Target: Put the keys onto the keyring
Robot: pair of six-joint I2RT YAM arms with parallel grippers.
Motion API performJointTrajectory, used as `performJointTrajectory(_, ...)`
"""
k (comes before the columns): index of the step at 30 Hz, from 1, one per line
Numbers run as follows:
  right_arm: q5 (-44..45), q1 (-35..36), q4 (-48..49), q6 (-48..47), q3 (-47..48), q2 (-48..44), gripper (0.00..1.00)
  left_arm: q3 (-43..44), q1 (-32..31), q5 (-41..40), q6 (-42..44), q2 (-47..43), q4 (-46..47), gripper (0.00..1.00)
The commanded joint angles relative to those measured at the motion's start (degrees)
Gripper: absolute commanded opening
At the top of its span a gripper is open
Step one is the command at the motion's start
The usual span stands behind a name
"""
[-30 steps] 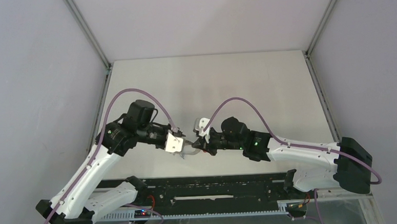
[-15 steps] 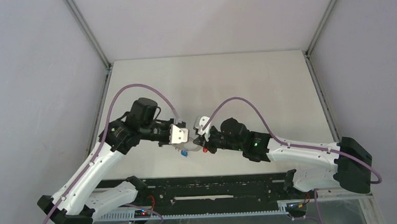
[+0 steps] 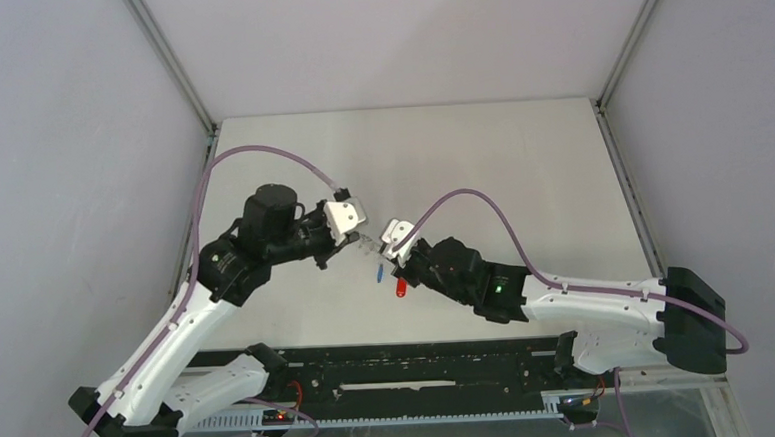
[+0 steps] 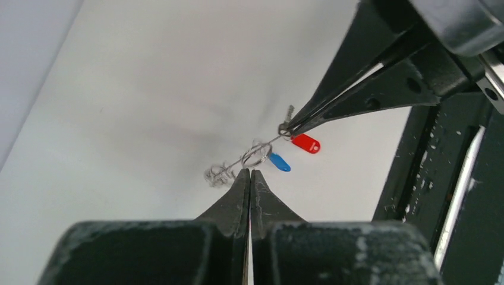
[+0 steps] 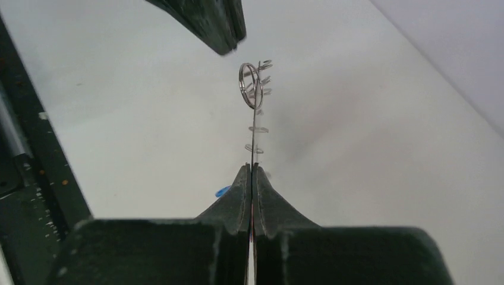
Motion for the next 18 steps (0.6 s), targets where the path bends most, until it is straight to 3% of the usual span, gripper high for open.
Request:
performJointTrajectory(1,7.8,1.1,4.1,-2.1,2.2,-1.5,0.0,1.0,0.3,-5.8,-7.8,-2.0,5.7,0.0)
performJointTrajectory(7,5.5,1.1,5.1,-1.6,0.8,-3.1,0.0,-2.4,0.3,-6.2,-3.4,-3.8,7.5,0.0)
performJointTrajectory(11,-0.6,1.1,4.5,-1.5,0.1,-4.0,0.0,-4.6,0.2,0.7,12.0,-5.3,5.2,0.01)
performJointTrajectory(12,-2.2,1.0,4.4,-1.6,0.1,-4.0,0.0,-5.1,0.2,2.0,16.3,-5.9,4.7,0.06)
performJointTrajectory(15,-6.0,0.8,4.2,-1.0,0.2,-4.3,0.0,-5.9,0.2,5.4,25.1,-7.5,5.2,0.39)
performJointTrajectory(18,-7.9,0.6,3.9,-0.2,0.5,-3.9,0.0,-5.8,0.0,7.2,30.0,-7.7,6.2,0.5)
